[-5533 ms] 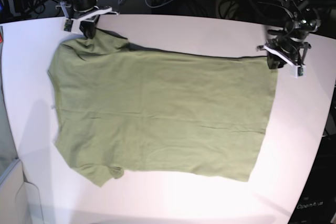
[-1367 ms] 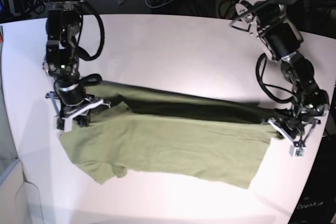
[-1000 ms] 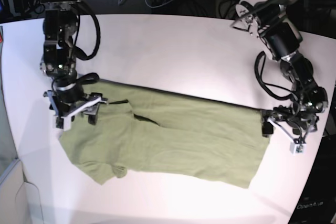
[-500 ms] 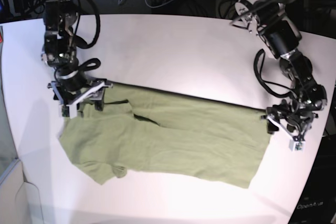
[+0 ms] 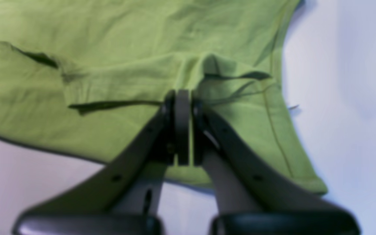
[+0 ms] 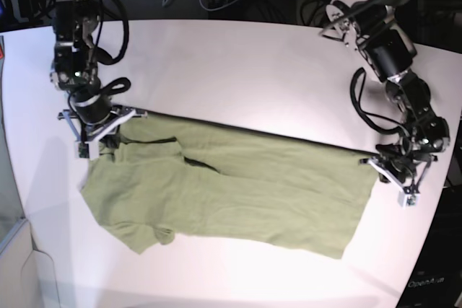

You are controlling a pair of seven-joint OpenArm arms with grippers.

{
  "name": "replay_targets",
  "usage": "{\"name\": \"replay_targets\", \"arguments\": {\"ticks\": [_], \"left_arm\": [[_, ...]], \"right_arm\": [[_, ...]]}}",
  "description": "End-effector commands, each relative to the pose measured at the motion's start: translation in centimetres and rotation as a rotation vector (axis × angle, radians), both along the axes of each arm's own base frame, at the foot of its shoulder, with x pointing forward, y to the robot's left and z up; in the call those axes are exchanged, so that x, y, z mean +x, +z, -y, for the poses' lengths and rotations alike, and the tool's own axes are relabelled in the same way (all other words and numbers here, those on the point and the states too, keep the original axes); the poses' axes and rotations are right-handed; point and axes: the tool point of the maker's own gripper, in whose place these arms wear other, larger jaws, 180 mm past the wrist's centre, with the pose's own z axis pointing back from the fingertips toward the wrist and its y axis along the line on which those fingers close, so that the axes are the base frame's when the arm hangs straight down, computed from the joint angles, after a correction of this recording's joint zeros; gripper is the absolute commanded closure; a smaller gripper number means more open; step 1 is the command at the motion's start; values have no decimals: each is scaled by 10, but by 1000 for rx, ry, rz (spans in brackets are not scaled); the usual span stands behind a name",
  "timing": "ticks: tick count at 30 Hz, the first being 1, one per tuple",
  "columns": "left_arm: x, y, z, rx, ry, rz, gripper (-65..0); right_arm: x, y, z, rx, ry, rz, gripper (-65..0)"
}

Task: Fold the T-shirt properly
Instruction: 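Drag the folded edge back toward the arms with both grippers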

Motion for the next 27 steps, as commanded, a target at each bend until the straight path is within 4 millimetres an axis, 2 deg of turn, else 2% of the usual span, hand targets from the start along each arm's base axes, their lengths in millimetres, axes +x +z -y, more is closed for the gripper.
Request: {"name": "replay_targets", "arguments": {"ticks": [1,6,11,16,20,27], "left_arm": [[22,23,-3,2,-5,77,-23],[31,-4,4,-59,-21,44,-23],[38,-17,9,-72,-38,37,-23],[33,-29,15,-90,-47,4,-23],[27,-35,13,-84,-47,-18,-23],[-6,-64,8,-77,-40,-94,-23]], "right_arm": [[8,8,3,-7,9,35,-13],[3,-10,6,-3,-2,-13,-13],[5,-16,9,-1,-9,-29,-12],[2,-26,11,0,-16,-58,-12],[-1,-28,15,-12,-13,-66,-13],[-11,-36,16,-13,-13,-93,-13]]}}
